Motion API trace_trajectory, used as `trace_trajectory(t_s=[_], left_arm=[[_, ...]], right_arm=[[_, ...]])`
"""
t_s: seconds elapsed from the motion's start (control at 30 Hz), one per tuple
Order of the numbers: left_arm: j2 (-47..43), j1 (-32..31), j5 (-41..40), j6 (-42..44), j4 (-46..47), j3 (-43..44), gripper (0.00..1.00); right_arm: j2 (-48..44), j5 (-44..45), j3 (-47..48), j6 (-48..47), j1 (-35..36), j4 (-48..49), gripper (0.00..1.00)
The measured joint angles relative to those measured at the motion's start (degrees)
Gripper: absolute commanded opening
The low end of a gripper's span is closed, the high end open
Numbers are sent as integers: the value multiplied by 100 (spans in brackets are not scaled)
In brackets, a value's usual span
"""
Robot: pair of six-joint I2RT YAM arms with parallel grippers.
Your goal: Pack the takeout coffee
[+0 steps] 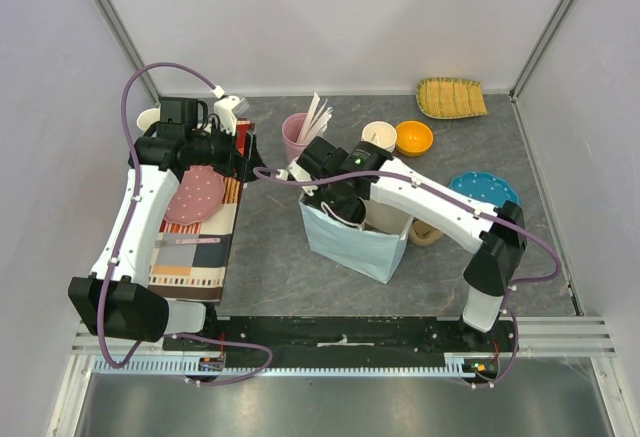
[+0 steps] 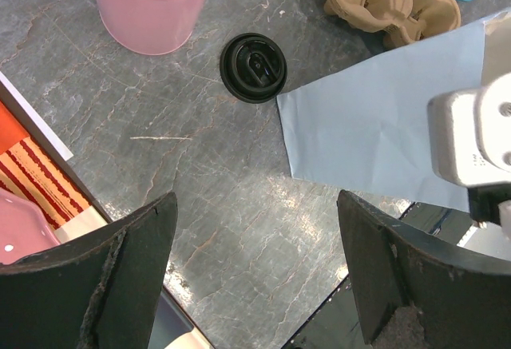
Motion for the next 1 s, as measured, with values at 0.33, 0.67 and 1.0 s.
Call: trace_trajectory(t_s=[0.33,0.67,1.0], left_arm=[[0,0,0,2,0,2,88],[0,0,-2,39,0,11,88],[0,0,-24,83,-9,11,88]], right_arm=[[15,363,354,72,129,-568,0],[7,225,-26,31,44,-420,0],[-83,138,-129,37,-7,-221,31]])
